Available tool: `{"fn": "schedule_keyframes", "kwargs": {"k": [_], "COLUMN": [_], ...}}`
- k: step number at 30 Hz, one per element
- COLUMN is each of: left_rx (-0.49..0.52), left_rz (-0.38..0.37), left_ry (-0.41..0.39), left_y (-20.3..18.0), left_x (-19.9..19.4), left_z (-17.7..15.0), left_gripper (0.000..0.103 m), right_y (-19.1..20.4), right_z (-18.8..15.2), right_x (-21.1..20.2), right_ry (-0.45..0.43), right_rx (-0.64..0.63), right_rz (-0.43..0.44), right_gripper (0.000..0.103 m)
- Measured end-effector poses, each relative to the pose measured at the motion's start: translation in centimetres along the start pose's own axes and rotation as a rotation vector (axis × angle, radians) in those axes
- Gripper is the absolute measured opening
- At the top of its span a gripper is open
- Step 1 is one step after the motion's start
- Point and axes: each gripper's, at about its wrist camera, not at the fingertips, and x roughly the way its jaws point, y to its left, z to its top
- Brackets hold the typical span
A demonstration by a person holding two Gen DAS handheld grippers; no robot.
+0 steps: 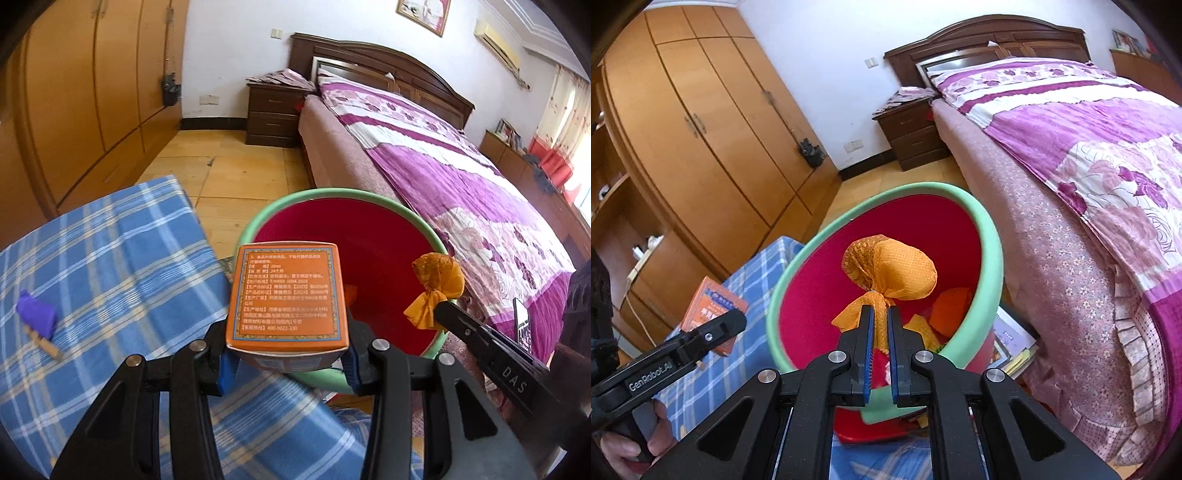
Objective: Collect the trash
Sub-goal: 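Open the left gripper to drop the orange box while the right gripper drops the bow, then move both grippers back from the bucket to the table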
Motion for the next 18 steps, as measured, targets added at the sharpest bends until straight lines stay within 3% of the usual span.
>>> {"fn": "schedule_keyframes", "kwargs": {"k": [6, 9, 13, 18], "left_rx": [0.039, 0.030, 0.022, -0.015], "left_rz": [-0.020, -0.028, -0.017, -0.017], "left_ry": [0.014, 0.019, 0.005, -0.003], "left_y": [-1.1, -1.1, -0.8, 0.2], "left_x": [1.6, 1.8, 1.4, 0.7], "left_z": [0.8, 1.1, 1.2, 1.2], "left_gripper": [0.046, 0.052, 0.055, 0.055], "right_y": [-0.5, -0.7, -0.8, -0.7], "right_z": [0.2, 0.3, 0.3, 0.3], "right_x": [0.5, 0.8, 0.9, 0.9], "right_ry": [-0.001, 0.003, 0.006, 0.011], "right_rx": [-0.006, -0.001, 0.015, 0.021], "right_rz": [-0.001, -0.001, 0.002, 0.013], "right_gripper": [0.010, 0.012, 0.028, 0.030]}}
